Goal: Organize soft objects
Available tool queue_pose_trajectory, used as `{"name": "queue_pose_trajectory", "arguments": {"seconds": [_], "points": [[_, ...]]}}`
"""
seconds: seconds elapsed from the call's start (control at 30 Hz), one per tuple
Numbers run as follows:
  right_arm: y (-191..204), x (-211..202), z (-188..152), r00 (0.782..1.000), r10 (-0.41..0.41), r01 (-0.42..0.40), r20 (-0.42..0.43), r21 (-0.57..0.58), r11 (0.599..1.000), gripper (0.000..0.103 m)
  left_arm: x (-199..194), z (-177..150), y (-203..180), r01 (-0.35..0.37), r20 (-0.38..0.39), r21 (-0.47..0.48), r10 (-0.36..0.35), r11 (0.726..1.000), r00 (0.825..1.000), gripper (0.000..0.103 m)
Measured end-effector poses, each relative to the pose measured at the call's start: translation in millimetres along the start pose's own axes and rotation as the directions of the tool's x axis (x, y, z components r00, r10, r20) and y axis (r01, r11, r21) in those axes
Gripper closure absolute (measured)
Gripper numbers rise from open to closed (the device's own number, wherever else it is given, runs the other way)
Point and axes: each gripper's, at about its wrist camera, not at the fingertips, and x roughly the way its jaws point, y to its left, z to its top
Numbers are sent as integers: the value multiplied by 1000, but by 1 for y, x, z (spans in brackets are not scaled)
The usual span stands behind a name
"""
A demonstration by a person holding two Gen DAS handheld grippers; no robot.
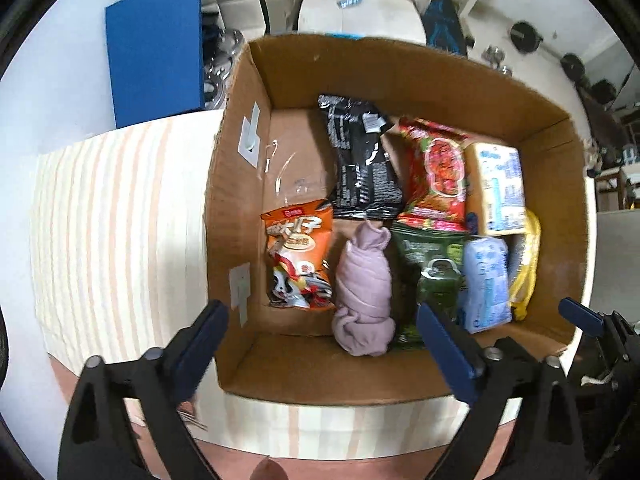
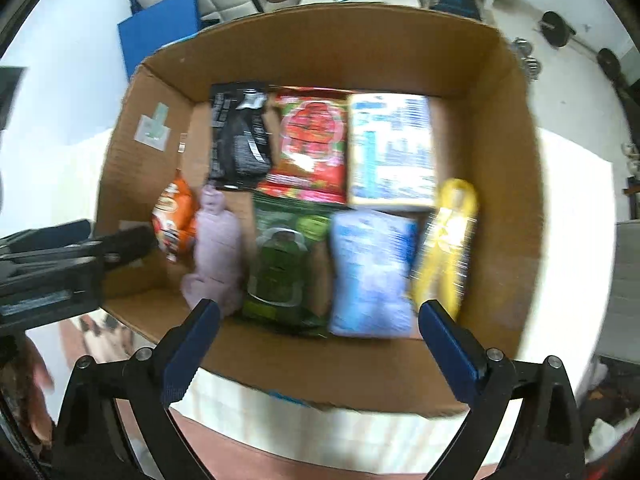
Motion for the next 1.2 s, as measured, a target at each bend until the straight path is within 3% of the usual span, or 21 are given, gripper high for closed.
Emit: {"name": "queue_pose_trajectory", "arguments": {"seconds": [0.13, 0.33, 0.57, 0.77, 0.9, 1.2], "points": [[-19, -9, -10, 996, -79, 77, 35, 35, 996, 0, -8, -13, 1, 16, 48, -35, -15, 999, 999, 2], [-33, -20, -23, 994, -89, 84, 62, 89, 993, 0, -19, -30, -2, -24, 111, -29, 27, 999, 993, 2], [-34, -25, -28, 990, -118, 110, 74, 103, 989, 0, -22, -33, -8, -39, 129, -22, 42, 999, 991, 2], [-35, -51, -40, 986, -122, 111, 116, 98, 989, 0, -50, -45, -12, -45, 187, -29, 50, 999, 981, 2], [-30, -87, -62, 976, -120, 109, 181, 74, 991, 0, -92, -71, -19, -13, 255, -26, 19, 1000, 967, 2], [-21, -181, -145, 936, -116, 111, 333, 35, 993, 0, -180, -152, -35, -6, 389, -8, 9, 1000, 921, 2]]}}
